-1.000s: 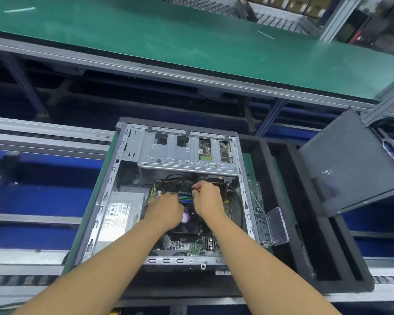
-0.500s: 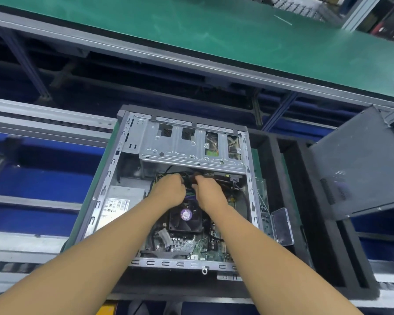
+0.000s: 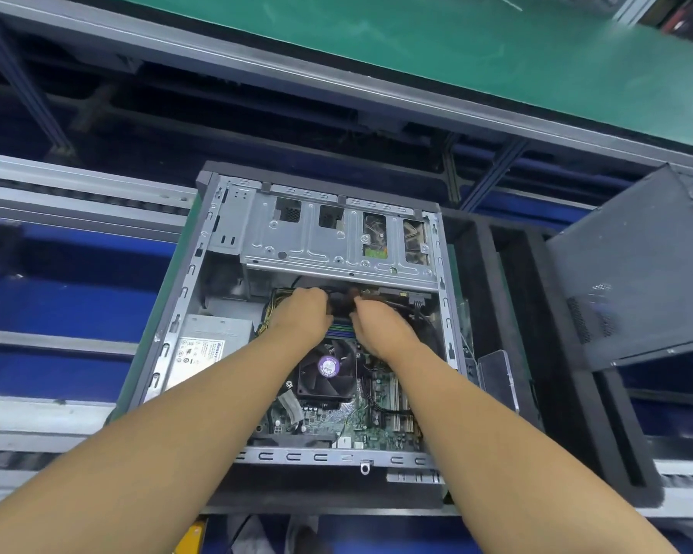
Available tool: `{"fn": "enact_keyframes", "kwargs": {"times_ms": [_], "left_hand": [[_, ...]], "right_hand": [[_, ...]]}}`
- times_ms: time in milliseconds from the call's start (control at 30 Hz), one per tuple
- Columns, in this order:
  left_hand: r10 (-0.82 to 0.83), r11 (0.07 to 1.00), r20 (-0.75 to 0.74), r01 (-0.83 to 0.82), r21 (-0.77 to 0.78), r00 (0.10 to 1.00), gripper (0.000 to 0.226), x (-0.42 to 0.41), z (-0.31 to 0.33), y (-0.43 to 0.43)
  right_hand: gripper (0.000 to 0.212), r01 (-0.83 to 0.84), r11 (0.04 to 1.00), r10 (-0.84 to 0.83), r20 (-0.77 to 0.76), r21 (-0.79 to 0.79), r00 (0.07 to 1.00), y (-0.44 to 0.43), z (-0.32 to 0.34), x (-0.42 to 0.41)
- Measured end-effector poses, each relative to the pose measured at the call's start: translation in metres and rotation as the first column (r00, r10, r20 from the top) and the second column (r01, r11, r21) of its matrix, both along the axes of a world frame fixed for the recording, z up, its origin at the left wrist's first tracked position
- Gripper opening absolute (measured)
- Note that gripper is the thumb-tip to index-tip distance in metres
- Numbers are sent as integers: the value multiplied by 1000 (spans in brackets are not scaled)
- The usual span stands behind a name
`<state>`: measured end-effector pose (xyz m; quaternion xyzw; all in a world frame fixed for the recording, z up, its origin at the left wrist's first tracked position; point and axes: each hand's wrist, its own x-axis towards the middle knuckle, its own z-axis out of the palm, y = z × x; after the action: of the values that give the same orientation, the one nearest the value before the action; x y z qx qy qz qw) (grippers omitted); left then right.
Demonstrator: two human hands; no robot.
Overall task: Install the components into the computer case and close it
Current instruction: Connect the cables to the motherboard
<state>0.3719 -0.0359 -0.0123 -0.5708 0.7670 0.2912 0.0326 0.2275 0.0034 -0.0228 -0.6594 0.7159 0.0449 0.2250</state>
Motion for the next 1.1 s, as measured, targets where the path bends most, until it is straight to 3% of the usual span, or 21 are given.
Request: {"fn": "enact_keyframes", "kwargs": {"times_ms": [167, 400, 667, 800, 1100], "left_hand": [[94, 995, -33, -95, -22, 995, 17, 0, 1, 0], [145, 986, -11, -145, -80, 989, 12, 4, 5, -8], [96, 995, 17, -96, -26, 995, 6, 5, 5, -7], [116, 993, -5, -116, -12, 993, 16, 4, 7, -5], [139, 990, -25, -139, -1, 990, 14, 4, 8, 0]], "right_hand": [[16, -30, 991, 24, -55, -128, 998, 5, -9, 7], [4, -136, 984, 121, -132, -113, 984, -1, -13, 10], [35, -122, 991, 111, -168, -56, 979, -6, -10, 12], [32, -125, 991, 114, -184, -50, 976, -10, -11, 13], [20, -83, 996, 75, -183, -34, 980, -19, -14, 14]]}}
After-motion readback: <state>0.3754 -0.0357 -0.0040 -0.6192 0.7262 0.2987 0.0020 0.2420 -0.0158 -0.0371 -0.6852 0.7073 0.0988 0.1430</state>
